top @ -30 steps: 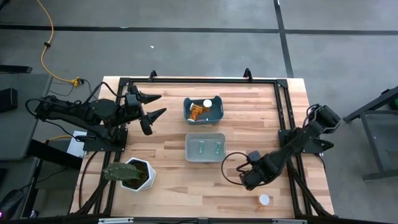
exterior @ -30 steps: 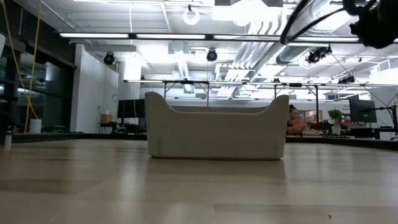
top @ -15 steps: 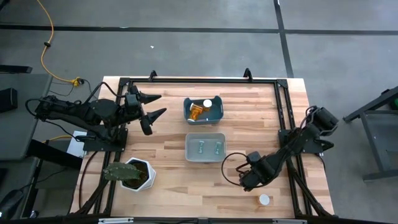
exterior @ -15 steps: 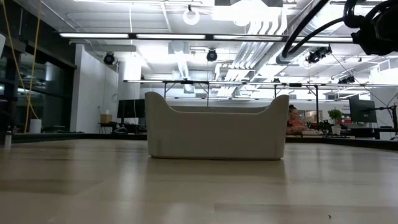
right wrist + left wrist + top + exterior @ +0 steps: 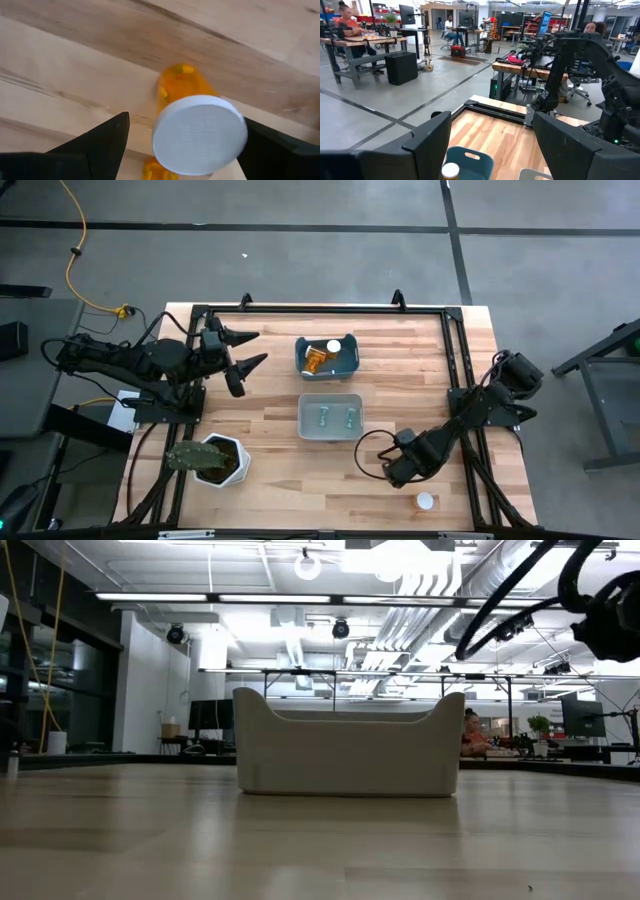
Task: Pick and place medicine bottles into bin by pill shape (circle, oval)
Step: Put the orange capsule bottle into the blue bin
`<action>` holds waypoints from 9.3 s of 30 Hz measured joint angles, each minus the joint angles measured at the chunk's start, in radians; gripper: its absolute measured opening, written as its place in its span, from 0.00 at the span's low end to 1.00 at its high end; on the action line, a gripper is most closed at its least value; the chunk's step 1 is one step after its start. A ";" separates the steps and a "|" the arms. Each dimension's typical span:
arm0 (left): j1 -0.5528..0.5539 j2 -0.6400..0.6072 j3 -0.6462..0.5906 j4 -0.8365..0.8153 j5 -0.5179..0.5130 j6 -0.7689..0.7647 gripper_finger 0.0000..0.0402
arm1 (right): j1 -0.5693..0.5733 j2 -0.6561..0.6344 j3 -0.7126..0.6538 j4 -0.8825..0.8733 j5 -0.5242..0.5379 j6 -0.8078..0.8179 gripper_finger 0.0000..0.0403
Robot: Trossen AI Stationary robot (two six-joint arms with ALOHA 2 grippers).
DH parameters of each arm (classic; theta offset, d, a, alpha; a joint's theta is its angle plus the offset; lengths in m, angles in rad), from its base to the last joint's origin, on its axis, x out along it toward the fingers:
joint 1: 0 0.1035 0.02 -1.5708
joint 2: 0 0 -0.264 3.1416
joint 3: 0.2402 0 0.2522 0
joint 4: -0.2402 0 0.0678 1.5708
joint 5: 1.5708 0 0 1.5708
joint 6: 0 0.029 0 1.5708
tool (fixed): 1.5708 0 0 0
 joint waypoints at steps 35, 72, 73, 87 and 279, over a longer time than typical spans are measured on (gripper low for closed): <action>0.000 -0.002 0.000 0.081 0.008 0.035 0.68 | 0.000 -0.002 -0.005 0.002 0.004 0.006 0.76; 0.000 -0.002 0.000 0.069 0.008 0.034 0.68 | -0.005 -0.187 -0.004 0.041 0.159 -0.052 0.46; 0.000 -0.002 0.000 0.069 0.008 0.034 0.68 | -0.006 -0.209 -0.004 0.076 0.202 -0.090 0.46; -0.002 -0.007 0.000 0.064 0.220 -0.177 0.68 | -0.303 -0.407 -0.003 0.787 0.491 -1.000 0.46; -0.001 -0.010 0.000 0.035 0.201 -0.211 0.68 | 0.235 0.111 0.063 0.100 0.159 -1.118 0.66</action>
